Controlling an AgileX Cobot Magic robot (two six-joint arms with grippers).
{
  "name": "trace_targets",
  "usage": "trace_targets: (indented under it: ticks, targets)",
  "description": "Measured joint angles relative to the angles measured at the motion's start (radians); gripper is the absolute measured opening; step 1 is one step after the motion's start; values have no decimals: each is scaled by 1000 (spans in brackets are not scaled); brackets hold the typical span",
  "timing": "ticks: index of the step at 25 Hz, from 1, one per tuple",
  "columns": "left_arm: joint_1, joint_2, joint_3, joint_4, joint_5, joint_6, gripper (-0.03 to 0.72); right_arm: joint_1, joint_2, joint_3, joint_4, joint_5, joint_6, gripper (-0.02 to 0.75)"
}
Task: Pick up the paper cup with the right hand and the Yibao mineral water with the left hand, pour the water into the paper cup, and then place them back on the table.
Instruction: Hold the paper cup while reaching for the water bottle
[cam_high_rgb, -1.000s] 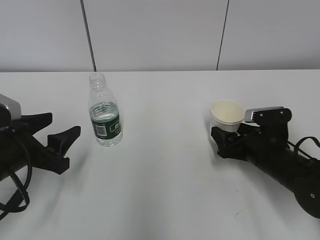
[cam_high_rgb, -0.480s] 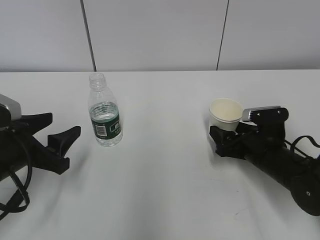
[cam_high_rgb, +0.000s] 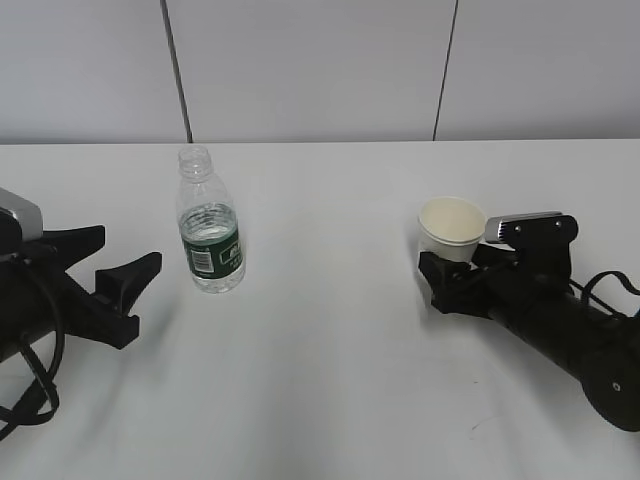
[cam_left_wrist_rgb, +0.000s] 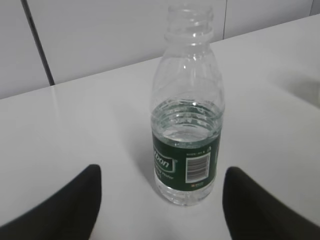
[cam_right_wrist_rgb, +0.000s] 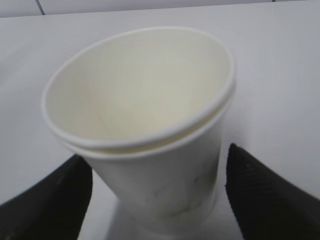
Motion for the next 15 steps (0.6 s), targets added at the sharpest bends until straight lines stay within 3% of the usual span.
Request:
trace_targets:
  ticks: [15]
  targets:
    - [0, 0, 0, 5, 0, 0, 468, 0, 0, -40, -4, 0, -1, 657]
